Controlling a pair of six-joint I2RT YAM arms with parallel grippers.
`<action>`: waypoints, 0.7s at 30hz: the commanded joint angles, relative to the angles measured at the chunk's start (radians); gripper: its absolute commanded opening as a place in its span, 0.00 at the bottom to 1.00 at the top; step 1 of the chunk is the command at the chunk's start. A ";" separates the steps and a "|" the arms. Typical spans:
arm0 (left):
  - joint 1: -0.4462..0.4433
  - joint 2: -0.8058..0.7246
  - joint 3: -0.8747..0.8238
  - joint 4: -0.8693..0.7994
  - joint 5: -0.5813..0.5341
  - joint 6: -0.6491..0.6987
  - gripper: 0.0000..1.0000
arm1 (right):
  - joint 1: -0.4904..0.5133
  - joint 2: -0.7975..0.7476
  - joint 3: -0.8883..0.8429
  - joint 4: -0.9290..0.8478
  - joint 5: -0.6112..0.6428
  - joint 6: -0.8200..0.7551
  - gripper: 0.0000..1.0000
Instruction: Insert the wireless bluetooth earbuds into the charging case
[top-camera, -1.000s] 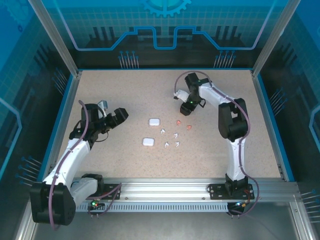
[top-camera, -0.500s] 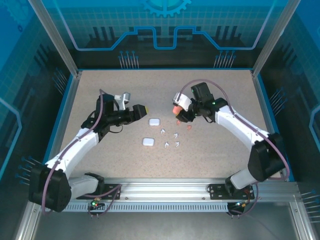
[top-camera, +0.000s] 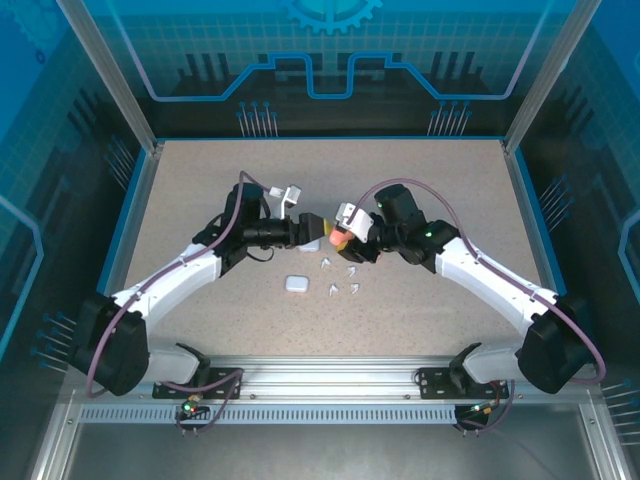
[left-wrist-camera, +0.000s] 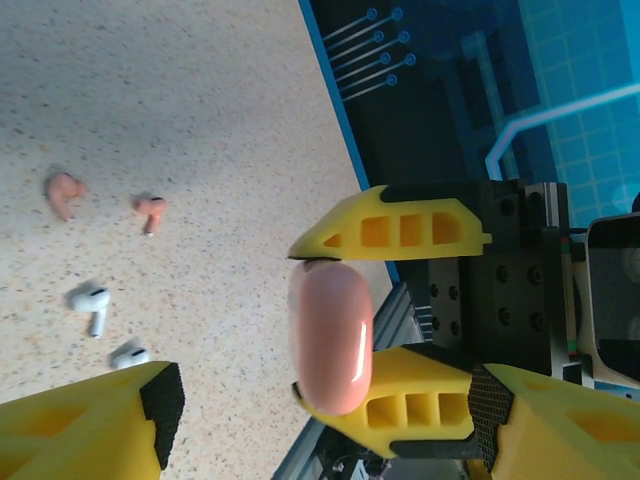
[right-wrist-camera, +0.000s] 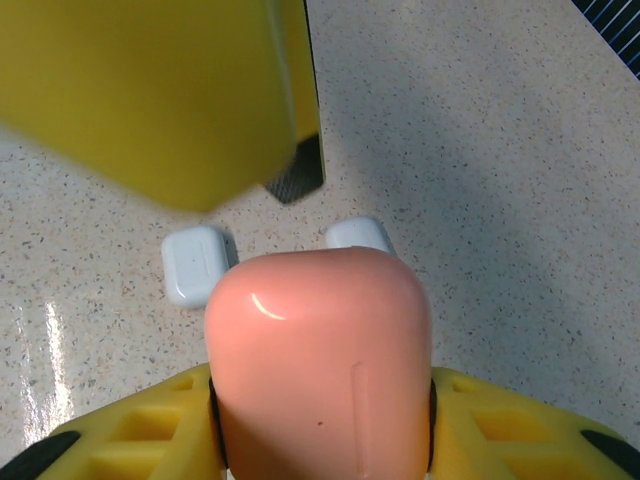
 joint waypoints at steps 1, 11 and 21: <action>-0.032 0.023 0.039 0.036 0.034 -0.014 0.78 | 0.020 -0.005 0.007 0.032 0.005 0.025 0.44; -0.071 0.084 0.065 0.005 0.029 0.008 0.61 | 0.033 0.023 0.039 0.025 0.016 0.030 0.44; -0.093 0.114 0.086 -0.021 0.028 0.036 0.41 | 0.040 0.049 0.066 0.004 0.036 0.022 0.44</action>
